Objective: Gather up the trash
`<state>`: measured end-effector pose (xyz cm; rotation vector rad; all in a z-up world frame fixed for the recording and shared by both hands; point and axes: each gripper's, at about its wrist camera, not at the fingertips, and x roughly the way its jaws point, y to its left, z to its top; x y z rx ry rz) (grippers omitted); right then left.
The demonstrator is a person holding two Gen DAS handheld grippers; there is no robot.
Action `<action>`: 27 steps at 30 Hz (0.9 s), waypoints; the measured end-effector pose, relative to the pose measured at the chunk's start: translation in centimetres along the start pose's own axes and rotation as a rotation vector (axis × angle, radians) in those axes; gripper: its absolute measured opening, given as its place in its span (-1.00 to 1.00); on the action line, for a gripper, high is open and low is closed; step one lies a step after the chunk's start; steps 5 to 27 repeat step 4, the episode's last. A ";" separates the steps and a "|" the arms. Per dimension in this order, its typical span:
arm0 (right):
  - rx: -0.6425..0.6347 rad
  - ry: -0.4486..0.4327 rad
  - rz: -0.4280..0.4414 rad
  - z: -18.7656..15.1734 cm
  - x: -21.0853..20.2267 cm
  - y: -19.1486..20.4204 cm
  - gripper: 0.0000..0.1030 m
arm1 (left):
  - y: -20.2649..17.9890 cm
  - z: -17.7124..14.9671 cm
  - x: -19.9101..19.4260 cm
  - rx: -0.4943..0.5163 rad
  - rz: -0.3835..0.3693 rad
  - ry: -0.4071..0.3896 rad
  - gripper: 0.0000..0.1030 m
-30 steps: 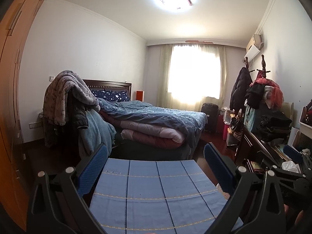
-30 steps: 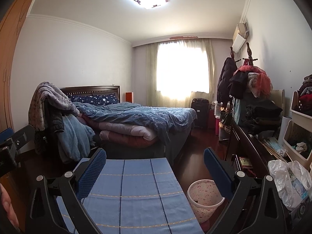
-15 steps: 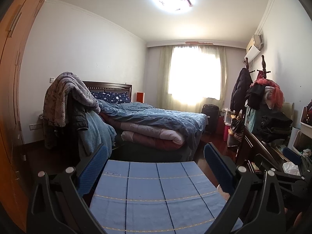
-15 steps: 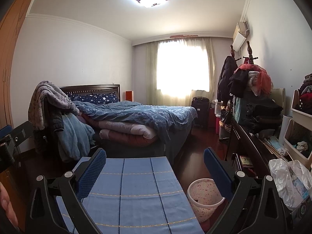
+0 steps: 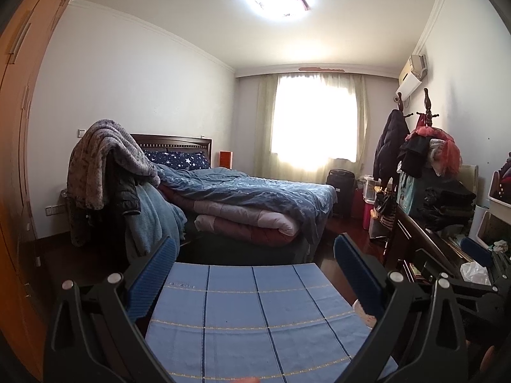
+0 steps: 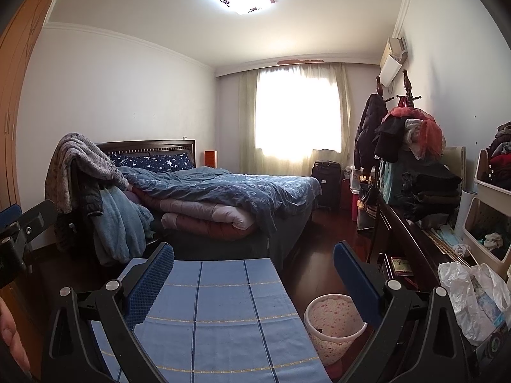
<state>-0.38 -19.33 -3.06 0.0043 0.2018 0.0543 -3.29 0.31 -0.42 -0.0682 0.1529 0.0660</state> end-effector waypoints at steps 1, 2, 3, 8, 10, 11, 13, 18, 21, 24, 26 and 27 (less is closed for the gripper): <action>0.000 0.000 0.000 0.0 0.0 0.0 0.93 | 0.0 -0.1 0.0 0.000 0.000 0.001 0.93; -0.001 0.001 0.001 -0.1 0.0 0.1 0.93 | 0.0 0.0 0.0 -0.002 -0.001 0.000 0.93; 0.000 0.000 0.001 0.0 0.0 0.0 0.93 | 0.1 -0.1 0.0 -0.005 -0.002 0.000 0.93; -0.001 0.001 0.002 0.0 0.0 0.0 0.93 | 0.2 -0.1 0.0 -0.007 -0.004 0.001 0.93; -0.001 0.001 0.002 0.0 0.0 0.0 0.93 | 0.2 -0.1 0.0 -0.007 -0.004 0.001 0.93; -0.001 0.001 0.002 0.0 0.0 0.0 0.93 | 0.2 -0.1 0.0 -0.007 -0.004 0.001 0.93; -0.001 0.001 0.002 0.0 0.0 0.0 0.93 | 0.2 -0.1 0.0 -0.007 -0.004 0.001 0.93; -0.001 0.001 0.002 0.0 0.0 0.0 0.93 | 0.2 -0.1 0.0 -0.007 -0.004 0.001 0.93; -0.001 0.001 0.002 0.0 0.0 0.0 0.93 | 0.2 -0.1 0.0 -0.007 -0.004 0.001 0.93; -0.001 0.001 0.002 0.0 0.0 0.0 0.93 | 0.2 -0.1 0.0 -0.007 -0.004 0.001 0.93; -0.001 0.001 0.002 0.0 0.0 0.0 0.93 | 0.2 -0.1 0.0 -0.007 -0.004 0.001 0.93; -0.001 0.001 0.002 0.0 0.0 0.0 0.93 | 0.2 -0.1 0.0 -0.007 -0.004 0.001 0.93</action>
